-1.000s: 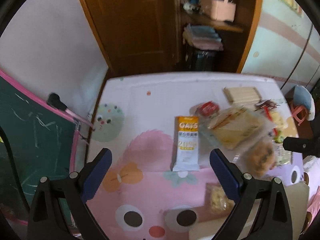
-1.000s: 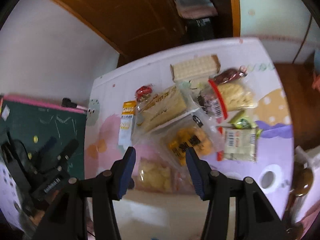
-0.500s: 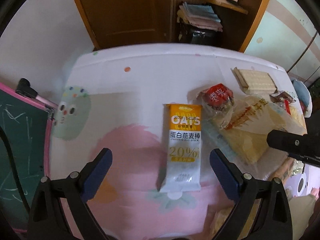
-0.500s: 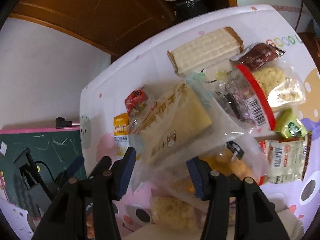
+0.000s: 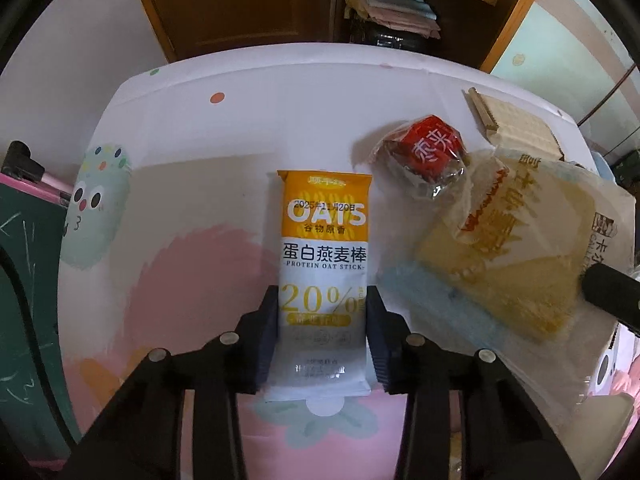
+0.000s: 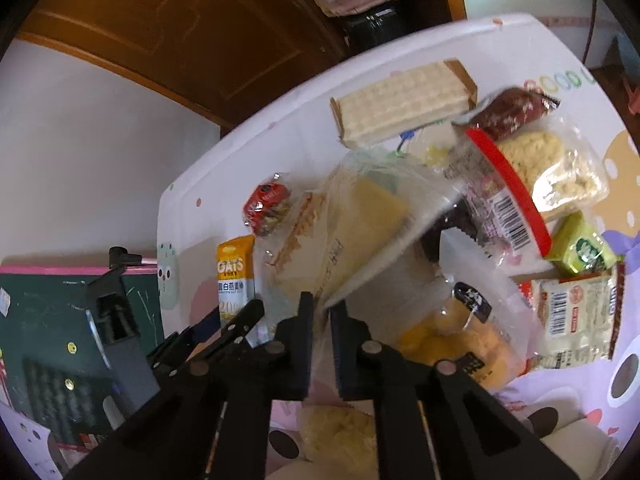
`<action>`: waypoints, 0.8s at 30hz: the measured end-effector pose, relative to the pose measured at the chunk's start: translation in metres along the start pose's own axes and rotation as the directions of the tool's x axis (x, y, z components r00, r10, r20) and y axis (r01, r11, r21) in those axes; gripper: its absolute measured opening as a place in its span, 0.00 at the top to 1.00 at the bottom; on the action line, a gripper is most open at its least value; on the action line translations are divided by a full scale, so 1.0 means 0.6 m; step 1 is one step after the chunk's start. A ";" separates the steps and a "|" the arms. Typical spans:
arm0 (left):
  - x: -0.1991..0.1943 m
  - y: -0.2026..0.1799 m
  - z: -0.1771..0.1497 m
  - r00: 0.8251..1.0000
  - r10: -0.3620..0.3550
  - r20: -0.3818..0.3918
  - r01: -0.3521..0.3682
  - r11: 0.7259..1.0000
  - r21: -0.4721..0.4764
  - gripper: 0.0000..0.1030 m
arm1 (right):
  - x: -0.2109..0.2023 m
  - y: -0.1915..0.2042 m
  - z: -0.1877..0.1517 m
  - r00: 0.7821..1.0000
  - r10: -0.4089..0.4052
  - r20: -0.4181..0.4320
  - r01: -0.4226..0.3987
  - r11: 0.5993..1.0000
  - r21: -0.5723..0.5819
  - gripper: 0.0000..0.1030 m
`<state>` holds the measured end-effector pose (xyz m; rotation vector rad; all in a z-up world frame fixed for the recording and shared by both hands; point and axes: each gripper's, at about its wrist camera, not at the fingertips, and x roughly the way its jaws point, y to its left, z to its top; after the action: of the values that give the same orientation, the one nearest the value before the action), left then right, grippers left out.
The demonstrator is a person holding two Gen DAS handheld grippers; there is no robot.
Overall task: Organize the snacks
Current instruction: 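Carry the OATS bar and bread pack into the tray and release both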
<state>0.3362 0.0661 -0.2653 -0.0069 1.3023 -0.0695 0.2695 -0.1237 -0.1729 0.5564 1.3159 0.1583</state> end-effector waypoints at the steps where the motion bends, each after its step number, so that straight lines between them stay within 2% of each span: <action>1: 0.000 0.000 -0.003 1.000 -0.002 0.002 0.002 1.000 -0.001 0.64 | -0.006 0.004 -0.002 1.000 -0.006 0.006 0.006 1.000 -0.015 0.95; 5: -0.018 -0.004 -0.013 0.999 0.024 0.032 -0.024 1.000 0.007 0.66 | -0.034 0.014 -0.009 0.999 -0.015 0.029 0.017 0.998 -0.065 0.98; 10: -0.085 0.006 -0.027 0.992 0.044 0.115 -0.047 0.999 0.020 0.66 | -0.068 0.021 -0.027 0.998 -0.027 0.048 0.032 0.993 -0.116 0.98; 17: -0.232 0.003 -0.072 0.972 0.050 0.229 -0.059 0.998 0.036 0.66 | -0.149 0.049 -0.058 0.994 0.008 0.106 0.013 0.981 -0.192 0.99; 24: -0.362 -0.021 -0.135 0.953 0.025 0.302 -0.043 0.998 0.053 0.66 | -0.257 0.060 -0.110 0.985 0.054 0.163 -0.006 0.961 -0.277 1.00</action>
<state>0.2001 0.0682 -0.0772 0.0539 0.9940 -0.0746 0.1740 -0.1373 -0.0314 0.3440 1.0972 0.3085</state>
